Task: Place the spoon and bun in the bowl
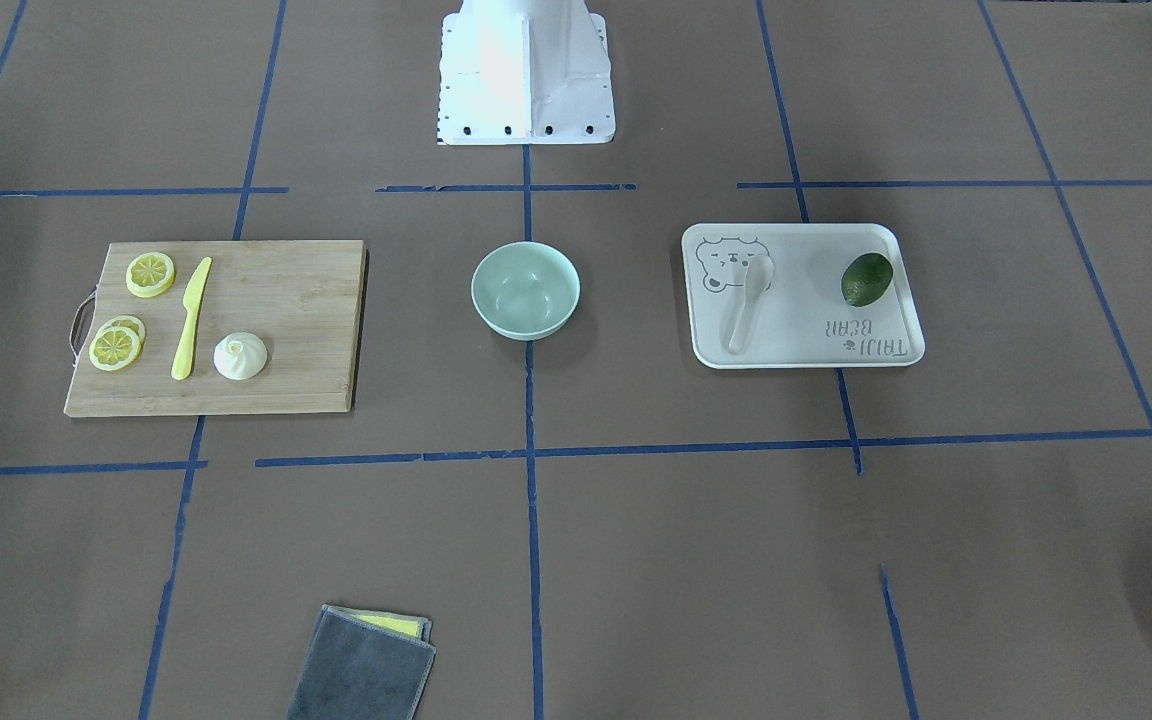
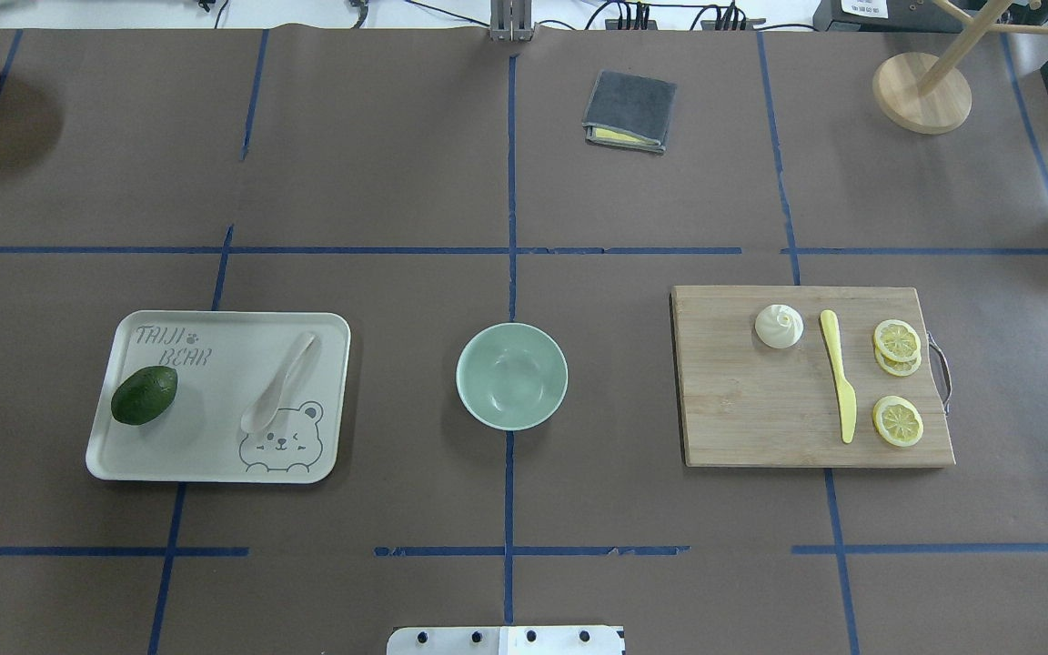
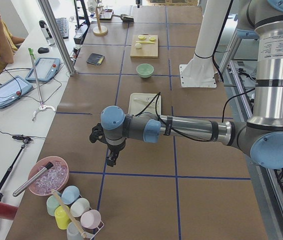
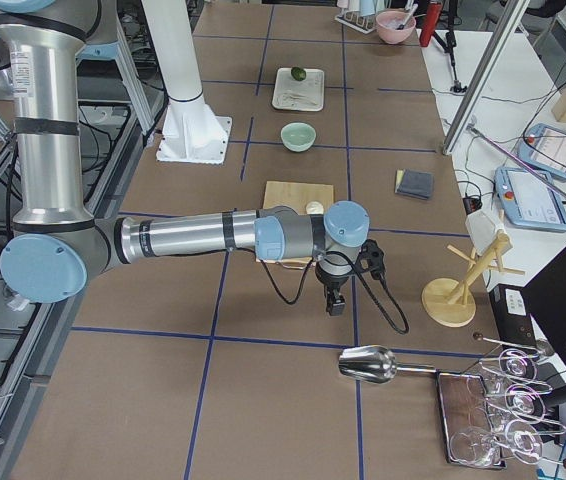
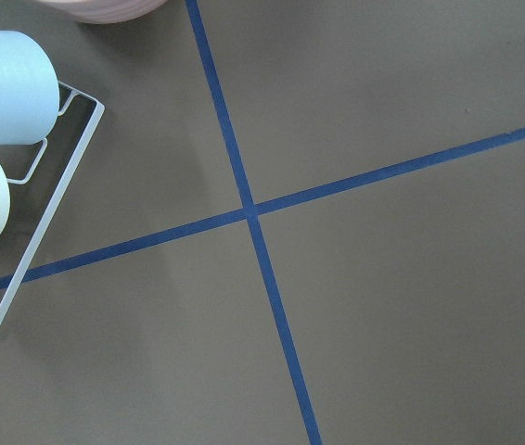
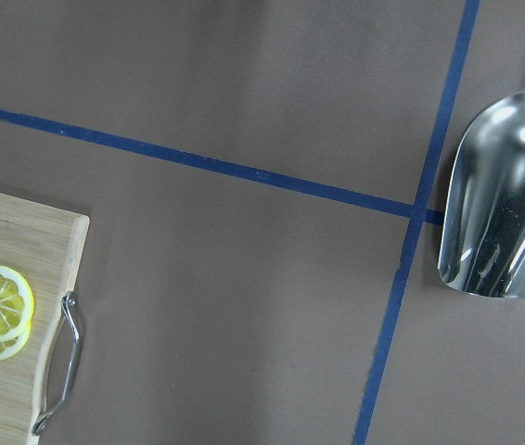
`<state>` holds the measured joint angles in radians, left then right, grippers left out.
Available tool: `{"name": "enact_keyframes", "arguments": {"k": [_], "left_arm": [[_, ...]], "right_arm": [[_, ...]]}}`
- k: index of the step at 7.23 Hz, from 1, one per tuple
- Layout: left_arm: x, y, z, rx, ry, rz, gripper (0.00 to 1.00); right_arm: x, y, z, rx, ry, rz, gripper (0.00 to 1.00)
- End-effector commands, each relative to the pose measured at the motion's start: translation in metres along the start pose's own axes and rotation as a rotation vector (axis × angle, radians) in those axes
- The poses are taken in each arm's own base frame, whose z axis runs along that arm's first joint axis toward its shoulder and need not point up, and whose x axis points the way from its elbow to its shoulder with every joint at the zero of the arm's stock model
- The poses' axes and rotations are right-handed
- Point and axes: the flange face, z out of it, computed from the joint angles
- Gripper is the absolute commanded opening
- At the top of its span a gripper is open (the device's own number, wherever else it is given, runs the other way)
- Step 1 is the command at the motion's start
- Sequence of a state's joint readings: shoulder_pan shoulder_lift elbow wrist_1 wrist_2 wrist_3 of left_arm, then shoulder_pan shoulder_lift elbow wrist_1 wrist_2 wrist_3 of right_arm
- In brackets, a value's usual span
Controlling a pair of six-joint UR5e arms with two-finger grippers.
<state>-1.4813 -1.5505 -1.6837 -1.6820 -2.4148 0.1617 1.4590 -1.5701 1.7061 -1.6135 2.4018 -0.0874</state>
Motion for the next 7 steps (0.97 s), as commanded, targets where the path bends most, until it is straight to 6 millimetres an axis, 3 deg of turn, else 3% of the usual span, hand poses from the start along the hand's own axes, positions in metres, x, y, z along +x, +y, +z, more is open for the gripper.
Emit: {"name": "enact_keyframes", "arguments": {"k": [1, 2, 3, 4, 5, 6, 7], "left_arm": [[0.106, -0.039, 0.054, 0.023, 0.172, 0.161, 1.0], [0.165, -0.056, 0.07, 0.066, 0.232, 0.187, 1.0], [0.228, -0.075, 0.073, 0.129, 0.324, 0.171, 1.0], [0.304, -0.081, 0.099, 0.109, 0.395, 0.128, 1.0], [0.378, -0.081, 0.141, 0.145, 0.337, 0.082, 0.99], [0.417, -0.066, 0.181, 0.188, 0.238, 0.091, 0.98], [0.423, -0.061, 0.2, 0.164, 0.156, 0.077, 0.95]], "right_arm": [[-0.007, -0.002, 0.008, -0.015, -0.004, -0.015, 1.0], [-0.008, -0.002, 0.008, -0.017, -0.004, -0.016, 1.0], [-0.007, -0.003, 0.011, -0.018, -0.004, -0.017, 1.0], [-0.008, -0.003, 0.01, -0.014, -0.003, -0.023, 1.0], [-0.005, -0.003, 0.012, -0.017, 0.003, -0.02, 1.0], [-0.005, -0.002, 0.012, -0.018, 0.003, -0.019, 1.0], [-0.002, 0.0, 0.015, -0.025, 0.003, -0.012, 1.0]]}}
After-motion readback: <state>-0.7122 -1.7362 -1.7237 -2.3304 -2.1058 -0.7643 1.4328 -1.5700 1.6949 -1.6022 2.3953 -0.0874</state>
